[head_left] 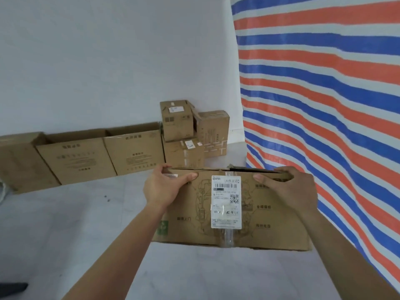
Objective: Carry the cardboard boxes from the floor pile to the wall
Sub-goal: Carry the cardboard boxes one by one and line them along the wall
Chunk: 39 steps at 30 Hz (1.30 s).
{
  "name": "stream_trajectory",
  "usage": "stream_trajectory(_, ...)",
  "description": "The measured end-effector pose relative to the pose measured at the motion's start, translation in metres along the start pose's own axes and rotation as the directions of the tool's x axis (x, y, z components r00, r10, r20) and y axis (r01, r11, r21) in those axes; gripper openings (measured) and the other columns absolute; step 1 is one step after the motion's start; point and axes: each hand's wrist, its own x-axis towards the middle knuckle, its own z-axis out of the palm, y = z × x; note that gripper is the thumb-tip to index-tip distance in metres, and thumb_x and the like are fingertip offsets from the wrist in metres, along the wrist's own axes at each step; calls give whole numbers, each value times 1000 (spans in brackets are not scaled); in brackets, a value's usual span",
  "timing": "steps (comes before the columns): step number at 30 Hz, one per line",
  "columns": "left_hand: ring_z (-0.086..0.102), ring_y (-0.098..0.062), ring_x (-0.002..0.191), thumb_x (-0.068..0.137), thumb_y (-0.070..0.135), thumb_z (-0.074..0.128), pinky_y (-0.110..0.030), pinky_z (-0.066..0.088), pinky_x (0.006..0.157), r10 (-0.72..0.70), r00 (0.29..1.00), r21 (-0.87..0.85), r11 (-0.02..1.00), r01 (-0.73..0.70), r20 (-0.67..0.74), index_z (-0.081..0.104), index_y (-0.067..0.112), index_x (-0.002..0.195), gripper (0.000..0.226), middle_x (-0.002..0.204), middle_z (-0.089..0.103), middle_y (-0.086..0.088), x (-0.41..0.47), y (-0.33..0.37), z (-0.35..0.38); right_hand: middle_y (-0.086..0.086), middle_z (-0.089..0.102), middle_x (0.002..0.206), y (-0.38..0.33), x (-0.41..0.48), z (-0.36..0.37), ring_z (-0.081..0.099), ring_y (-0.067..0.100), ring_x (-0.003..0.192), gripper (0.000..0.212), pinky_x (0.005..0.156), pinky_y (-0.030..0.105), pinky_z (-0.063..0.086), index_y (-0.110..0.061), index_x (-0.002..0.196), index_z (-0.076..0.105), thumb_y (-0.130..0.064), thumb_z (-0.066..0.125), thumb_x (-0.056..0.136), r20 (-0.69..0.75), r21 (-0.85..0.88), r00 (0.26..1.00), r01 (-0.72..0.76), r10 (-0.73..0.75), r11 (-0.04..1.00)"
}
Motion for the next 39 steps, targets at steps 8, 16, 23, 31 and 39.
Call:
stream_trajectory(8,59,-10,90,47,72,84,-30,49,73,67,995,5,998,-68,76,58,30,113,82,92,60,16,184,58,153,-8,69,108,30,195,55,65,19,98,69,93,47,56,-39,108,57,-89,64,60,-116,42,993,28,-23,999)
stream_trajectory(16,63,-13,93,41,80,81,-41,57,84,19,998,33,999,-21,59,57,36,106,83,93,57,20,344,98,295,-1,67,111,57,408,116,63,23,105,93,90,48,56,-33,111,66,-100,58,47,-52,84,997,-49,53,995)
stream_trajectory(23,60,-12,97,44,77,83,-38,56,84,-47,999,-14,999,47,15,57,31,113,87,100,59,15,469,99,362,-4,66,113,29,565,181,59,22,111,99,90,45,55,-34,111,65,-106,48,45,17,-6,999,29,-28,1000)
stream_trajectory(31,67,-18,88,33,89,76,-43,59,79,-160,986,-66,985,162,41,56,33,112,99,100,64,10,645,71,438,-7,63,112,-5,729,292,57,16,110,94,92,42,53,-40,106,63,-106,50,41,69,-16,997,25,-23,1000)
stream_trajectory(39,69,-17,86,33,92,72,-42,60,79,-232,965,2,972,234,118,51,39,108,94,101,68,9,803,45,521,-8,66,108,-11,869,397,63,15,102,88,89,43,57,-40,104,64,-104,55,44,119,-51,992,-25,31,998)
